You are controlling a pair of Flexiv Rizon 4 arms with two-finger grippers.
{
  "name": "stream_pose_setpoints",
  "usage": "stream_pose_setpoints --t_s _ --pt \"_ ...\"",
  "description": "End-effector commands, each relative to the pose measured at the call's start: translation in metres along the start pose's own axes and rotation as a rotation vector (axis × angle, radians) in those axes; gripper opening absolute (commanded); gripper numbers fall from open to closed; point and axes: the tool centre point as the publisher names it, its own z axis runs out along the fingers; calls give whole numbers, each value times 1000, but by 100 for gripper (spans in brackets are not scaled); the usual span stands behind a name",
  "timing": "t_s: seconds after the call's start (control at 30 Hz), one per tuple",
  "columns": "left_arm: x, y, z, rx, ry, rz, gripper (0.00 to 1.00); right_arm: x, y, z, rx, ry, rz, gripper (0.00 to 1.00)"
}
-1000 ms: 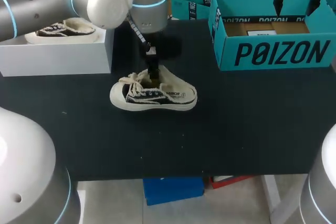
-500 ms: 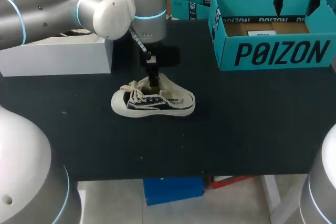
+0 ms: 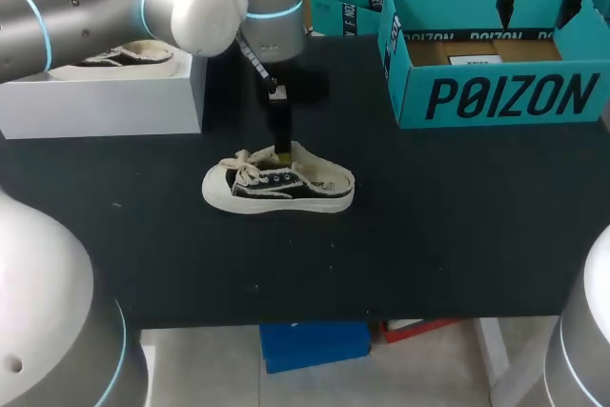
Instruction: Take the shoe out of the shoebox, open the shoe tongue, remove and reinsert the insole, then place the shoe into the shoebox
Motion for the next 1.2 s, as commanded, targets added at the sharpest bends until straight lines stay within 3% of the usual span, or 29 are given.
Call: stream_pose_setpoints --t_s 0.03,0.4,0.63,0.93,1.2 --pt "14 18 -37 72 -27 28 100 0 0 0 0 0 0 100" --pt "40 50 -101 372 -94 95 100 0 0 0 0 0 0 100" --pt "50 86 -131 510 -140 95 100 0 0 0 0 0 0 100" --pt "60 147 -136 571 -141 137 100 0 0 0 0 0 0 100" --pt "60 147 -136 571 -141 137 100 0 0 0 0 0 0 100"
